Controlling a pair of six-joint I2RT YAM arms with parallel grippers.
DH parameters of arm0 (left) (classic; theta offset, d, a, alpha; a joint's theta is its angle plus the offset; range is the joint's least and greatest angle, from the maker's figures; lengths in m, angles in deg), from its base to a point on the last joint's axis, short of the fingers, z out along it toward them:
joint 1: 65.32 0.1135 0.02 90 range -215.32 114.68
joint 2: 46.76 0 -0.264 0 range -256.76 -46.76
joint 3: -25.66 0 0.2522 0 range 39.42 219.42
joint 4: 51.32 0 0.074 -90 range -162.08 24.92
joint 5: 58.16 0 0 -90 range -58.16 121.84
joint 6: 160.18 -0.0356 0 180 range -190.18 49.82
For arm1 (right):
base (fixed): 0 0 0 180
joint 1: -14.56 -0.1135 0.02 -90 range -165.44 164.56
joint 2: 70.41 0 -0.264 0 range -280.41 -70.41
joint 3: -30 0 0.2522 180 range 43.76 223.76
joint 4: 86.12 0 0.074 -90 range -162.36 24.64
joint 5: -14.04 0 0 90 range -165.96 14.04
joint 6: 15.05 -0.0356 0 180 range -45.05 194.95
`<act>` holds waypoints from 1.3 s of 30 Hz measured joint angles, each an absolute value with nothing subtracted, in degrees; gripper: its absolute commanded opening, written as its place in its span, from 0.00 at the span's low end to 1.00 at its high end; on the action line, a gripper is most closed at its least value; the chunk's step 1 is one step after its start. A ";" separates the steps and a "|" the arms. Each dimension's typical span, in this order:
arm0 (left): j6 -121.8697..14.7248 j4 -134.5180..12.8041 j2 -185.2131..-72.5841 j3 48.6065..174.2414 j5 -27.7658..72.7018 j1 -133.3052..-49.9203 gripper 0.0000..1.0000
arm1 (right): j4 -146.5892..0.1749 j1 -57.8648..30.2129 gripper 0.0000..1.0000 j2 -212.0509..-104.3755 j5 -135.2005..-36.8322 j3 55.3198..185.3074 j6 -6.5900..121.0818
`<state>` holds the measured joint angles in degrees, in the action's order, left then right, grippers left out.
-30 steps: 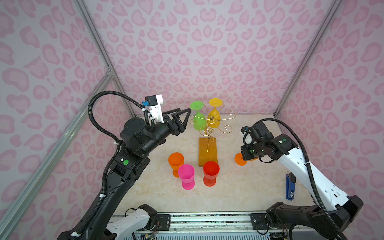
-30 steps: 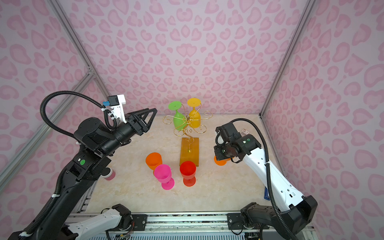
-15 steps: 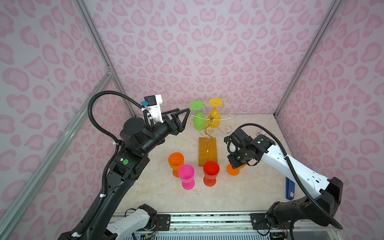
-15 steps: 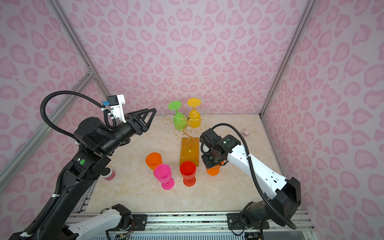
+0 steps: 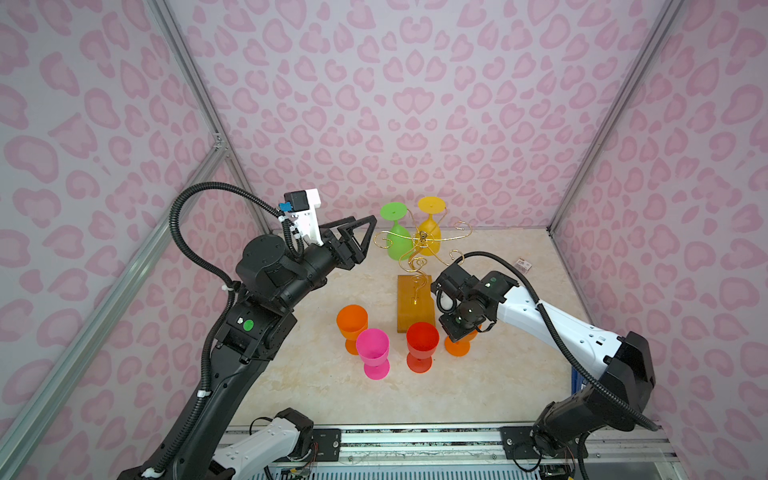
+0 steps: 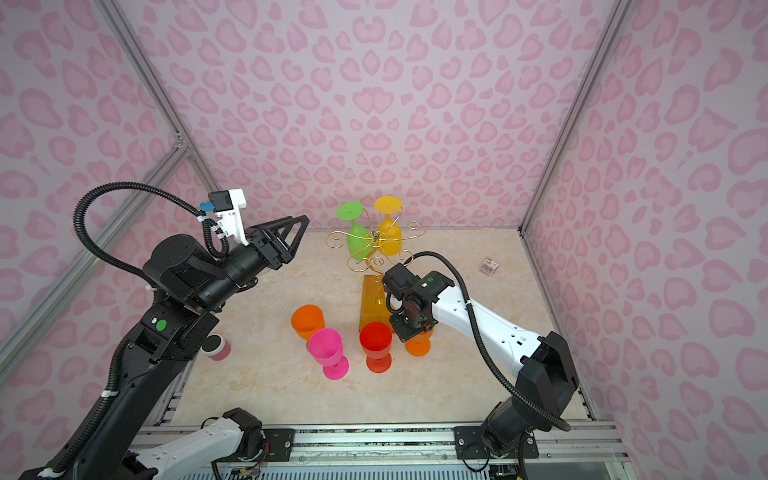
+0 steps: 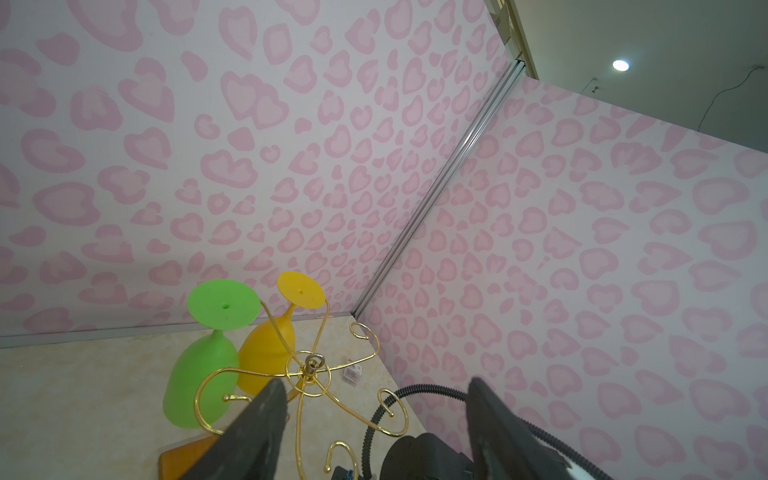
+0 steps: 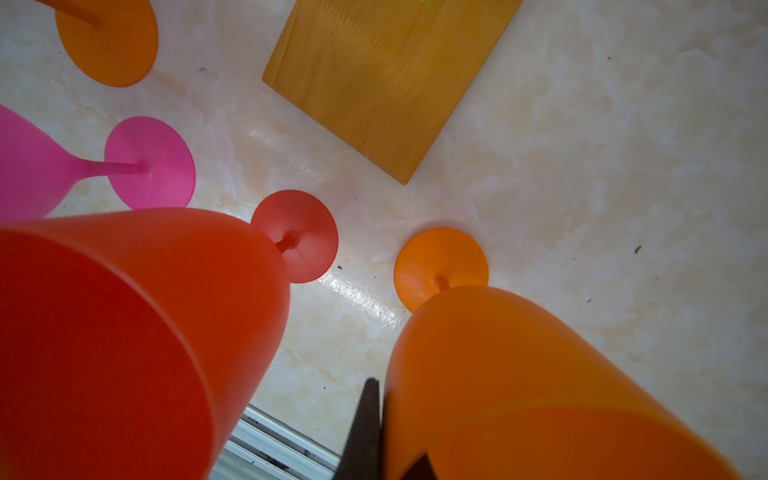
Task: Take the wine glass off the wine glass rack
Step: 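Stand the orange glass upright, open the right gripper and lift away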
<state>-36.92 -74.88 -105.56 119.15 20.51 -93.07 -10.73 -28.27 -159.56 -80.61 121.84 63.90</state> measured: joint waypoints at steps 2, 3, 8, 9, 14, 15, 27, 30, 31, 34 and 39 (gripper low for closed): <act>-36.92 -74.92 -105.50 119.17 20.55 -93.03 0.70 | -10.82 -28.53 0.04 -159.60 -80.08 121.84 63.50; -36.92 -75.03 -105.45 119.17 20.55 -93.00 0.70 | -10.84 -28.62 0.07 -159.62 -79.89 121.84 63.48; -36.92 -75.54 -105.37 119.19 20.70 -92.85 0.70 | -11.10 -29.21 0.22 -159.82 -79.19 121.84 63.04; -36.92 -75.64 -105.32 119.19 20.75 -92.85 0.70 | -11.21 -29.21 0.25 -159.80 -79.17 121.84 62.72; -36.92 -75.69 -104.91 119.19 20.83 -92.79 0.70 | -11.43 -29.21 0.32 -159.03 -79.01 121.84 62.04; -36.92 -75.69 -104.80 119.19 20.97 -92.81 0.70 | -11.43 -29.21 0.33 -158.62 -79.03 121.84 61.91; -37.19 -75.80 -103.22 119.12 23.19 -92.37 0.70 | -12.81 -29.47 0.36 -144.19 -75.89 120.53 55.66; -37.19 -75.86 -103.49 119.12 23.57 -92.02 0.70 | -14.49 -29.10 0.36 -138.49 -73.79 119.22 53.19; -37.19 -75.86 -103.64 119.15 23.76 -91.96 0.70 | -14.99 -28.71 0.36 -136.87 -72.94 119.16 52.60; -37.14 -75.93 -104.43 119.15 23.74 -91.13 0.70 | -16.79 -27.42 0.37 -132.56 -70.03 118.78 50.85; -35.13 -75.97 -107.62 119.74 20.90 -86.36 0.70 | -22.60 -24.80 0.38 -124.89 -67.28 115.88 49.89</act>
<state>-35.13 -75.97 -107.62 119.74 20.90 -86.36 -22.60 -24.80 -124.89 -67.28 115.88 49.89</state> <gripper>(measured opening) 0.696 0.372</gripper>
